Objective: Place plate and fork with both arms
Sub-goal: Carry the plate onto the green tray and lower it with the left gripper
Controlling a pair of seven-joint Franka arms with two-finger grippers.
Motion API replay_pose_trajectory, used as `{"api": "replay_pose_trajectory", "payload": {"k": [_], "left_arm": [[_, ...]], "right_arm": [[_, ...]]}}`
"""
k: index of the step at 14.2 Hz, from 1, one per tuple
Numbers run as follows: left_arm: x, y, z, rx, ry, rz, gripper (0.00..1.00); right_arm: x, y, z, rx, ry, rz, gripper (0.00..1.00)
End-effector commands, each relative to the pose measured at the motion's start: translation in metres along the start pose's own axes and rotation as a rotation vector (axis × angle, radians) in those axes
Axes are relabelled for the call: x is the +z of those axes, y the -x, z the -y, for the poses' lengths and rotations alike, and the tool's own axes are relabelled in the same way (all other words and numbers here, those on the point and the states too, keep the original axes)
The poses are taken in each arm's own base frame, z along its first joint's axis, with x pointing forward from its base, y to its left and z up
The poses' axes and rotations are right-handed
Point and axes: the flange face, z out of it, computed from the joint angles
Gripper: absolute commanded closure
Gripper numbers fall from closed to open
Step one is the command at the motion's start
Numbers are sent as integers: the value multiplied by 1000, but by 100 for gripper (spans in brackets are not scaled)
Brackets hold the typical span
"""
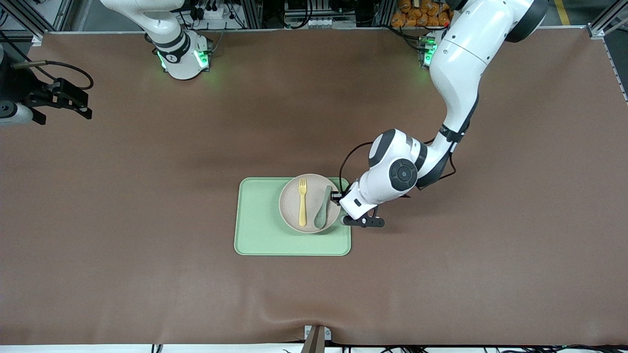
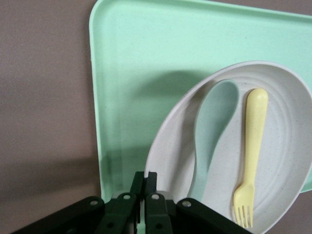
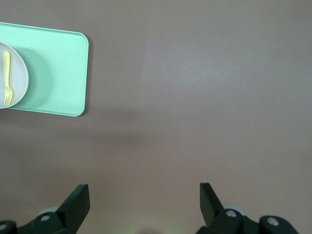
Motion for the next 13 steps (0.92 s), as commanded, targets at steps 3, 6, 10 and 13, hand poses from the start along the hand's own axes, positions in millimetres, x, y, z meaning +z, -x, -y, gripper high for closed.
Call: {"api": "replay_pose_trajectory", "payload": {"k": [3,6,10,13], "left_arm": [[26,-8,14,-11,-20,11,100],[27,-11,18,-11,-18,-1,100],[37,-14,25,-22,-18,-11,100],[3,-19,14,2,-43,-69,0]], "right_arm": [[-3,-1,0,-13,-8,-1,0],[-3,-1,1,-16,-18,-2,0],[-2,-3,-1,-23,-22,-5,0],[4,-6,-2,-22,-22,10,0]]}}
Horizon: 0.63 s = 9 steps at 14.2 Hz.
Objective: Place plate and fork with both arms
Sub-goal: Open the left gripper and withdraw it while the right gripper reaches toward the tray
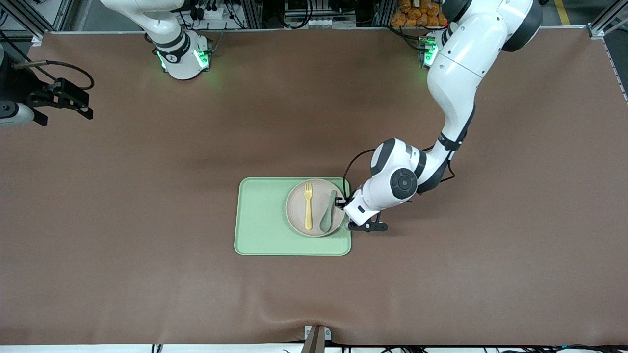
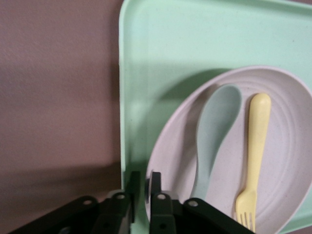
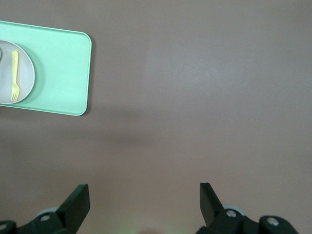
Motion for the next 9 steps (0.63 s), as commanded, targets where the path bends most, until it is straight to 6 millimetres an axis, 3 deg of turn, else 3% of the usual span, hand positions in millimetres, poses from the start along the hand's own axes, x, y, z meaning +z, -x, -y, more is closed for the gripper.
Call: {"api": "replay_pose_trajectory", "payload": {"k": [1,2,3,5,9], "left_arm": [[-56,-14,-11,25,-25,-75,0],[-74,-12,-14,29,-33,-59,0],[-115,-12,-22,36,-29,-70,0],[-184,-13,-11,20,-41,-76,0],[-322,17,34,23,-239,-17,0]], "right_arm": [[4,-5,-1,-14,-12,15,0],[5,-6,-4,-9,-13,16,0],[8,-8,-1,-14,-14,24,0],[12,-9,0,-15,-15,36,0],[19,-13,7,-29,-17,50,0]]}}
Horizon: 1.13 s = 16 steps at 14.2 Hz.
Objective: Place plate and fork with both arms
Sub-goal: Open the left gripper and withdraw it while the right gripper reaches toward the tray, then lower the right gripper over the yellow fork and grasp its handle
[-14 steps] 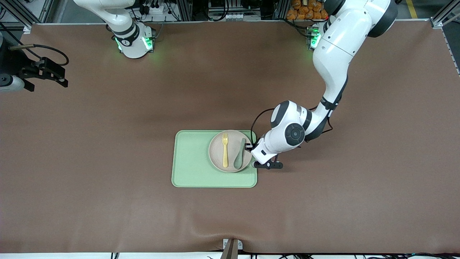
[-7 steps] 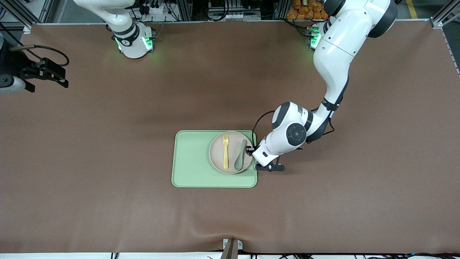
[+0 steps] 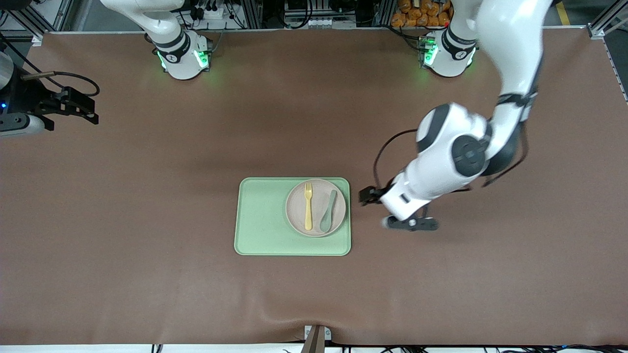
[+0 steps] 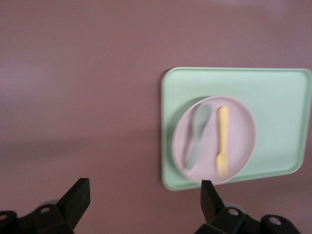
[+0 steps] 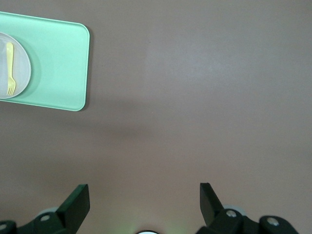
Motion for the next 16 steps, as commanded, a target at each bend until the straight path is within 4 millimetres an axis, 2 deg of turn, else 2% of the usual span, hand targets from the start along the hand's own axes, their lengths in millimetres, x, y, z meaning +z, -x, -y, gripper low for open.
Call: {"api": "replay_pose_trajectory", "payload": {"k": [1,2,4,5,6,8,9,11,13,15,16], "left_arm": [[-76,28,51,-36,-136,26,0],[-103,31,84,-84,-148,35,0],[-137,40,128,-92,-156,47,0],[-152,44,144,-63,-156,41,0],[-160,50,158,-81,-159,35,0],[-169,58,177,-111,-168,18,0],[-177,63,189,-125,-191,-2,0],[-185,71,200,-127,-201,-42,0],[-185,80,197,-123,-205,-62,0],[-192,86,196,-98,-207,-98,0],[-197,86,195,-76,-207,-107,0]], "right_arm": [[4,-7,14,-33,-16,11,0],[12,-15,33,-59,-27,19,0],[25,-30,50,-85,-61,8,0],[34,-38,57,-92,-83,8,0],[45,-46,72,-114,-91,18,0],[68,-61,110,-86,-85,28,0],[77,-65,136,-60,-80,23,0],[100,-77,186,-51,-71,14,0],[125,-96,226,-55,-77,-7,0],[156,-122,259,13,-94,-44,0],[176,-131,284,9,-96,-54,0]]}}
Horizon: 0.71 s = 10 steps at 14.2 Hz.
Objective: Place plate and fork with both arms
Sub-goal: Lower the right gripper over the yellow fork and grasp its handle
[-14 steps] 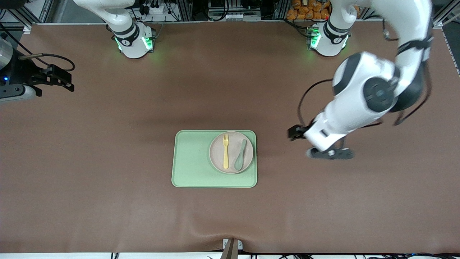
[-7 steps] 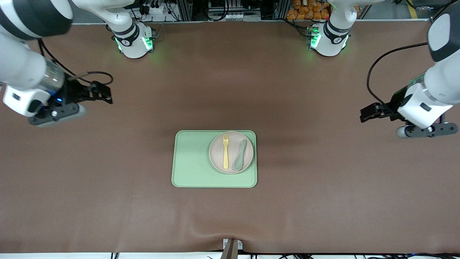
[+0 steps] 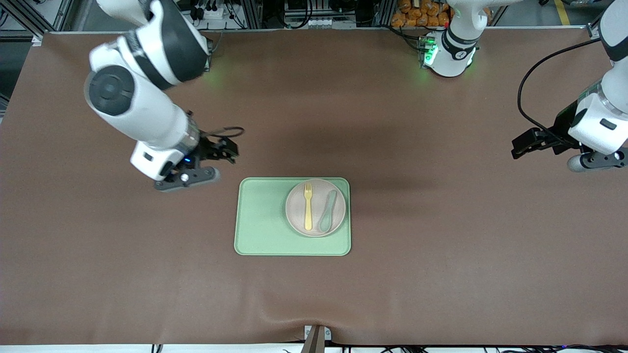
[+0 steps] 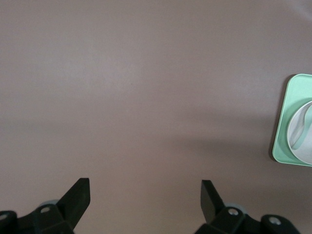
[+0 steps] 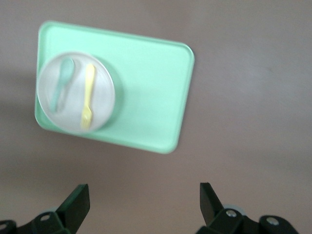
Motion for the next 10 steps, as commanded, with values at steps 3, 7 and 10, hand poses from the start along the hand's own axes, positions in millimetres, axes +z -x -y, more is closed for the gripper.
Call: {"api": "replay_pose_trajectory", "payload": {"k": [3,7,10], "left_arm": [[-17,19,9,71,-24,-23,0],[-28,29,8,99,-29,-18,0],[-37,35,7,99,-31,-25,0]], "right_arm": [[100,-48,96,48,-7,-22,0],[157,-65,119,49,-24,-73,0],[200,-64,131,106,-9,-76,0]]}}
